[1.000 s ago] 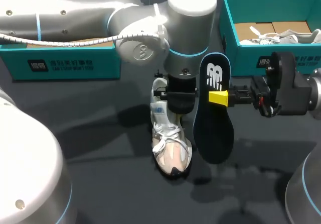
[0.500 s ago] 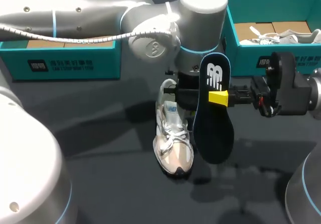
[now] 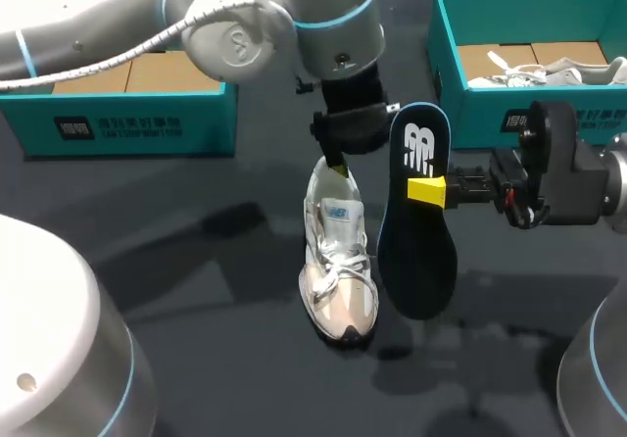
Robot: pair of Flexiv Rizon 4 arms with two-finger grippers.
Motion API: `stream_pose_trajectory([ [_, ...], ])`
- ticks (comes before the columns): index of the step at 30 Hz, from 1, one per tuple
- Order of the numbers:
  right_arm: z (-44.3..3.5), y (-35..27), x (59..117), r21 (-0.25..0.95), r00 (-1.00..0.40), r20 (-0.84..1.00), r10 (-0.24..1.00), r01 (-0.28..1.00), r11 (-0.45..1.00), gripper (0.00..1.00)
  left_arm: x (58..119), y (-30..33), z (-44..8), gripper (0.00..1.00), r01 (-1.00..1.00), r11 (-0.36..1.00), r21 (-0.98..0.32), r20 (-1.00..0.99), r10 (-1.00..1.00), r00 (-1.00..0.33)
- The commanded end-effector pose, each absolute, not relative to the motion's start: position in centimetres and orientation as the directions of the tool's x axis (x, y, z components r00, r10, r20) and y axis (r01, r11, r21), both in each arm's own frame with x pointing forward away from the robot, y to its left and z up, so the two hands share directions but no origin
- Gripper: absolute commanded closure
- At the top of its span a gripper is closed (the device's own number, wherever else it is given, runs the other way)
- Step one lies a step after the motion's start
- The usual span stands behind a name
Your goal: Take the shoe out of the shoebox, open the shoe tongue, remove and reinsert the insole, then place the shoe into the shoebox
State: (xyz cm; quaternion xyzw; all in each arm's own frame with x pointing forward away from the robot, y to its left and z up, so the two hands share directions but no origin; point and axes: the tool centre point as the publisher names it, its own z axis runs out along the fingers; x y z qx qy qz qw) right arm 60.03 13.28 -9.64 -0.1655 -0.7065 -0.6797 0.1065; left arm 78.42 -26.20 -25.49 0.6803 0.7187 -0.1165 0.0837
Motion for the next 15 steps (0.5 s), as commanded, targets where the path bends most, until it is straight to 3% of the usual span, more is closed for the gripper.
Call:
stream_pose_trajectory([
  [1,-9.7,13.4,59.9,0.925,-0.922,0.376,0.092,0.379,0.021,1.00,77.9,-23.6,-25.5,0.00,0.997,0.054,-0.048,-0.495,0.866,-0.071],
  [8,-9.7,13.4,59.9,0.925,-0.922,0.376,0.092,0.379,0.021,1.00,77.9,-23.6,-25.5,0.00,0.997,0.054,-0.048,-0.495,0.866,-0.071],
  [15,-9.7,13.4,59.9,0.925,-0.922,0.376,0.092,0.379,0.021,1.00,78.1,-23.8,-23.0,0.00,0.996,0.043,-0.080,-0.765,0.638,-0.089],
])
